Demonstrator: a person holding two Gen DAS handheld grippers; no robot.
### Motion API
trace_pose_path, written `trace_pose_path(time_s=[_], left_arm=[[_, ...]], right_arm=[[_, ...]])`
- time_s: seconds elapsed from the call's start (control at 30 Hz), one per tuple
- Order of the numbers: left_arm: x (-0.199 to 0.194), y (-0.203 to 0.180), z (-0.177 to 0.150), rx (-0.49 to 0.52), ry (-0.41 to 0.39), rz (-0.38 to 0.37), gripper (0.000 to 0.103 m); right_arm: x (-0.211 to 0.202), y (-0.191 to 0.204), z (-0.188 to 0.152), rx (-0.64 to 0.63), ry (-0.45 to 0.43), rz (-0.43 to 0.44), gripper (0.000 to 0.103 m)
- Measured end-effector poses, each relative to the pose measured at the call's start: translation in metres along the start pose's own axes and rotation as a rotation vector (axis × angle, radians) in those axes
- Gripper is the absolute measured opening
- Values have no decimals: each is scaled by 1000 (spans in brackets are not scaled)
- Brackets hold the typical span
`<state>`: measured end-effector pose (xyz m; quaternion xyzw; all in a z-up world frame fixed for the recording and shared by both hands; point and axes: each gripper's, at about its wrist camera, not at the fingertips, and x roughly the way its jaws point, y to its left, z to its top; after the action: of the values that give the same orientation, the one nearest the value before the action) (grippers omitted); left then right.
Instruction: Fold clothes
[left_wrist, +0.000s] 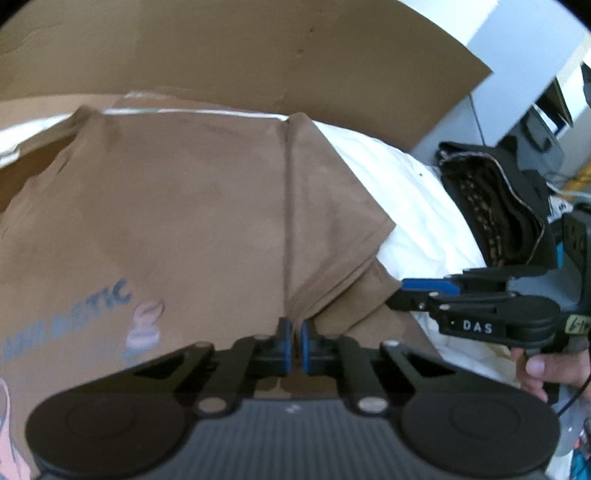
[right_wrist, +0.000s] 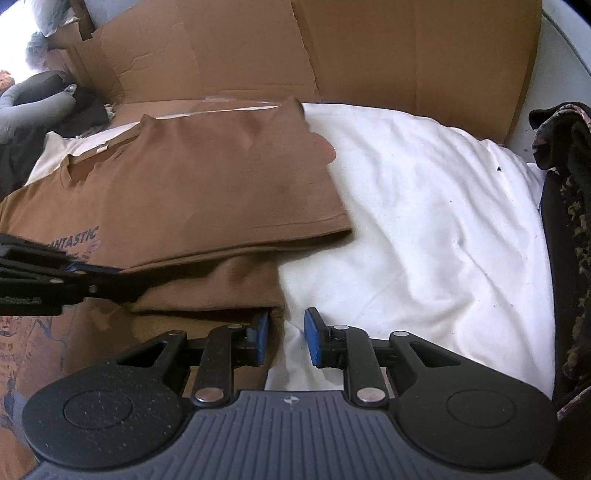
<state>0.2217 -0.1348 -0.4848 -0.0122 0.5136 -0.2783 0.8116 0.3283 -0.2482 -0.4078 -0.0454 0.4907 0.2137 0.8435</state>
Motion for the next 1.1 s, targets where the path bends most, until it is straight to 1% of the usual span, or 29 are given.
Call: trace_pose_path(time_s=[0.13,0.2,0.27,0.33,0.4,0.43,0.53,0.63,0.67,0.77,0.87,1.0,1.1], left_arm=[[-7,5,-5,-65,-1,11,5],[-4,7,-8,-79,22,18,4],[-1,6,-9,-72,43,23,5],[-2,4,-5,-67,51,40,10],[-8,2,2,-68,31,70,18],[-12,0,5,-72,16,80,19],[-19,-13,21,-7,-35,79,22],[-21,-27,34,59,-74,72,27],[-20,-30,38,62,-81,63,30],[-13,-40,46,70,-85,27,37],[1,-51,53,111,-78,11,40],[19,-61,60,144,-63,-22,48],[29,-67,63,166,-66,-29,48]], right_arm=[[0,3,-1,-12,-2,-14,26],[1,0,-1,10,0,-8,26],[1,-1,-1,15,-1,-7,26],[1,0,-2,10,-3,-9,26],[1,0,-3,8,-6,-9,26],[0,-1,-3,16,-8,-7,26],[-2,-3,-4,53,-15,-1,26],[-6,-2,-7,62,-13,2,27],[-8,-2,-7,67,-13,6,27],[-14,-6,-9,94,-20,19,27],[-19,-8,-11,118,-32,23,27],[-26,-11,-12,140,-49,31,27],[-31,-14,-13,149,-59,33,27]])
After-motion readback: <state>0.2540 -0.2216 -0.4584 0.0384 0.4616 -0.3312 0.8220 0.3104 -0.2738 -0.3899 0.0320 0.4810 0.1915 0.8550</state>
